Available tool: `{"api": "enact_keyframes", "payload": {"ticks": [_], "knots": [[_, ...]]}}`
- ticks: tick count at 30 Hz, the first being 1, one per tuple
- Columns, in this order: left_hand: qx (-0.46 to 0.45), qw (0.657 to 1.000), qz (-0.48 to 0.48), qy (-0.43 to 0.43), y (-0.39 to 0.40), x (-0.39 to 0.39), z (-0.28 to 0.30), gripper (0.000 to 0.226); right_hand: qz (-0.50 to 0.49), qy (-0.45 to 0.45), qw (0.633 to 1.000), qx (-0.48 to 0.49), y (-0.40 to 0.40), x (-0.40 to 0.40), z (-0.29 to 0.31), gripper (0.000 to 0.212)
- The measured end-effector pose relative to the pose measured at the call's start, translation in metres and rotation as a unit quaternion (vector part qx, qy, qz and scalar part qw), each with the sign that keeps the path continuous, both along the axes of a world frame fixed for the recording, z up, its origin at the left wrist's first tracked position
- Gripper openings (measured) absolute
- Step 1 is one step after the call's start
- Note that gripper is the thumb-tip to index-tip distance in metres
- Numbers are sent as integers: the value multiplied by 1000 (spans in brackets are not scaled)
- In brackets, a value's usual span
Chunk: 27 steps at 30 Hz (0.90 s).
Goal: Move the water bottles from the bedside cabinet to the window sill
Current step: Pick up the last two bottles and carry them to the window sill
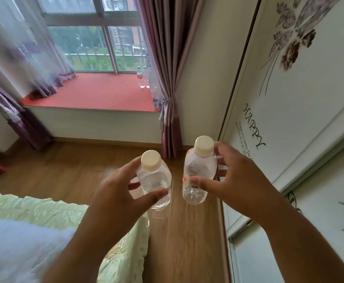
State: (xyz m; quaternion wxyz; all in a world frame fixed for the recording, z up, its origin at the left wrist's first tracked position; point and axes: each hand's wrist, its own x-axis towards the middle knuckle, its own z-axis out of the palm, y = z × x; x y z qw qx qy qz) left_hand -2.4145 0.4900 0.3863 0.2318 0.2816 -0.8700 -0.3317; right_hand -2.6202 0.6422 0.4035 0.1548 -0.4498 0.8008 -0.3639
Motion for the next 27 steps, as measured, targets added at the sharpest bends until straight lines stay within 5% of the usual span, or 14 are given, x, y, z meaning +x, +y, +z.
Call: {"api": "enact_keyframes", "payload": {"ticks": [12,27], "knots": [[9,1000,-13,-27,-75,-83,-13,84,-16,-14,999,34,-57,-72,-9,72],[37,997,-72,-4,-275,-174,-12,83,-58,24,997,34,-243,-139,4,71]]}}
